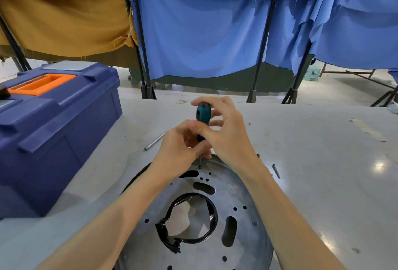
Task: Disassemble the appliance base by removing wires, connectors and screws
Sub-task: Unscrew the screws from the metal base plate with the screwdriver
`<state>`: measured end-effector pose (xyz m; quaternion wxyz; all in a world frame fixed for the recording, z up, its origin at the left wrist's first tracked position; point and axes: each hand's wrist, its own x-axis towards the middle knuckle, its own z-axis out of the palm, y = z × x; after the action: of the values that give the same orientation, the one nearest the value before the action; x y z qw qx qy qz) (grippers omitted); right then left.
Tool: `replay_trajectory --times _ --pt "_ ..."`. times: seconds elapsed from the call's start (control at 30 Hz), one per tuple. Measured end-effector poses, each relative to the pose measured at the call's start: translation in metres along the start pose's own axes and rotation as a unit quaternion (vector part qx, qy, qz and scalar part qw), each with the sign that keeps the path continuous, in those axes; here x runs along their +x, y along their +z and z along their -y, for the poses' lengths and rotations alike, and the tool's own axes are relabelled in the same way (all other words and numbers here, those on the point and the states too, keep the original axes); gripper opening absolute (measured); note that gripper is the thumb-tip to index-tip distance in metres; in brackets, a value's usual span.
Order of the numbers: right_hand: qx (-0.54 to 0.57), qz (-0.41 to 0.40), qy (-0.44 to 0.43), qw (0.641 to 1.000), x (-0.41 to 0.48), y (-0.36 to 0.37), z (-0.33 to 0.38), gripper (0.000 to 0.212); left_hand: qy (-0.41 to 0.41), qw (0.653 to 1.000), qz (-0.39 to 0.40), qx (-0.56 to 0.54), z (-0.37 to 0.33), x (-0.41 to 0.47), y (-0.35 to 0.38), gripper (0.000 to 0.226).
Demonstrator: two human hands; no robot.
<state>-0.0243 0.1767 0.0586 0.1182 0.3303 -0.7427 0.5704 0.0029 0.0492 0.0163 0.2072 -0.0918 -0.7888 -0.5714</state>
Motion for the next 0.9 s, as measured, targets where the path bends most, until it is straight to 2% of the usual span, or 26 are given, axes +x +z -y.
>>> replay_trajectory --times 0.2,0.3,0.43,0.53,0.67,0.83,0.9 --pt "0.012 -0.032 0.014 0.999 0.002 -0.0043 -0.0002 0.053 -0.012 0.997 0.044 -0.069 0.0 -0.0005 -0.0018 0.012" --pt "0.04 -0.013 0.003 0.999 0.0013 -0.0051 0.0015 0.041 -0.027 0.997 0.048 -0.058 0.001 -0.0005 -0.0012 0.015" --pt "0.032 -0.001 -0.007 0.999 0.0005 -0.0013 0.0016 0.027 -0.015 1.0 0.009 -0.004 0.0018 -0.0001 -0.0002 0.011" --pt "0.006 -0.028 -0.001 1.0 0.0011 -0.0015 -0.0008 0.034 -0.023 1.0 0.002 -0.017 -0.001 -0.0005 0.0009 0.019" --pt "0.03 -0.038 0.011 0.999 0.0021 -0.0052 0.0002 0.049 -0.026 0.998 0.034 -0.05 -0.002 -0.0007 -0.0011 0.017" --pt "0.043 -0.006 0.005 0.999 0.0005 -0.002 0.0018 0.029 -0.026 0.999 0.005 -0.026 -0.0001 0.0 -0.0007 0.006" --pt "0.017 -0.019 0.005 1.0 0.0011 -0.0012 0.0004 0.033 -0.016 1.0 -0.01 -0.002 0.0004 0.0004 -0.0015 0.013"
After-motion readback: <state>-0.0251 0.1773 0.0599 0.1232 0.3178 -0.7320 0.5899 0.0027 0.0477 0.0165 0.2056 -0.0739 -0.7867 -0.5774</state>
